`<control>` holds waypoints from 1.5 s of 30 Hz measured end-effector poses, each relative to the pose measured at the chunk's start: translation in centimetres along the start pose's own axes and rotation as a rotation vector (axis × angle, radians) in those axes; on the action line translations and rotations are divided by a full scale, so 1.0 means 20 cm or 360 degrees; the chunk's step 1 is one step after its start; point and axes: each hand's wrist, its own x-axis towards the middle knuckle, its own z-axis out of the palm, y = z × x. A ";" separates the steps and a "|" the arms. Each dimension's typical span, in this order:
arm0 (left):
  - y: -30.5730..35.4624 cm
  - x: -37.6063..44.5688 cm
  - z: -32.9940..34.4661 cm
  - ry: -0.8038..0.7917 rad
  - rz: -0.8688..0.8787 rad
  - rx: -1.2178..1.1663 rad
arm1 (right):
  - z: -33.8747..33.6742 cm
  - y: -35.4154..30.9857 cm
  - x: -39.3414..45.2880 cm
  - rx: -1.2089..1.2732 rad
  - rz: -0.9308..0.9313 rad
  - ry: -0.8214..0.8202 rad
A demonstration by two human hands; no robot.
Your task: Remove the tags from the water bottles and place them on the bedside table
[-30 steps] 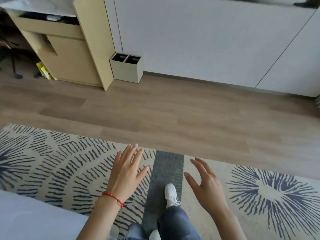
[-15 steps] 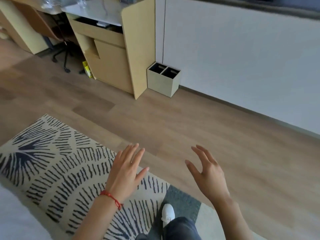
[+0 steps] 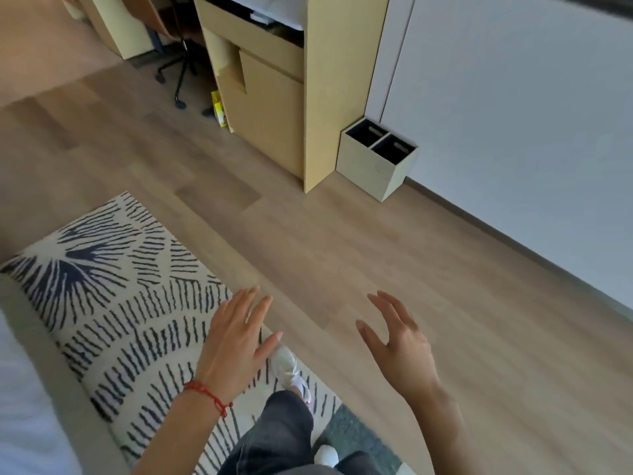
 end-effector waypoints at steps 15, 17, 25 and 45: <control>-0.73 0.94 -0.45 0.0276 -0.0356 -0.0099 | 0.31 -0.61 1.33 -0.0076 -0.0481 -0.0296; -0.81 0.98 -0.47 0.0316 -0.0455 -0.0097 | 0.37 -0.68 1.44 -0.0082 -0.0540 -0.0350; -1.11 1.20 -0.53 0.0330 -0.0839 -0.0216 | 0.69 -0.97 2.01 -0.0180 -0.0786 -0.0609; -2.21 2.27 -1.08 0.0444 -0.1349 -0.0215 | 1.25 -2.06 3.70 -0.0116 -0.1210 -0.0886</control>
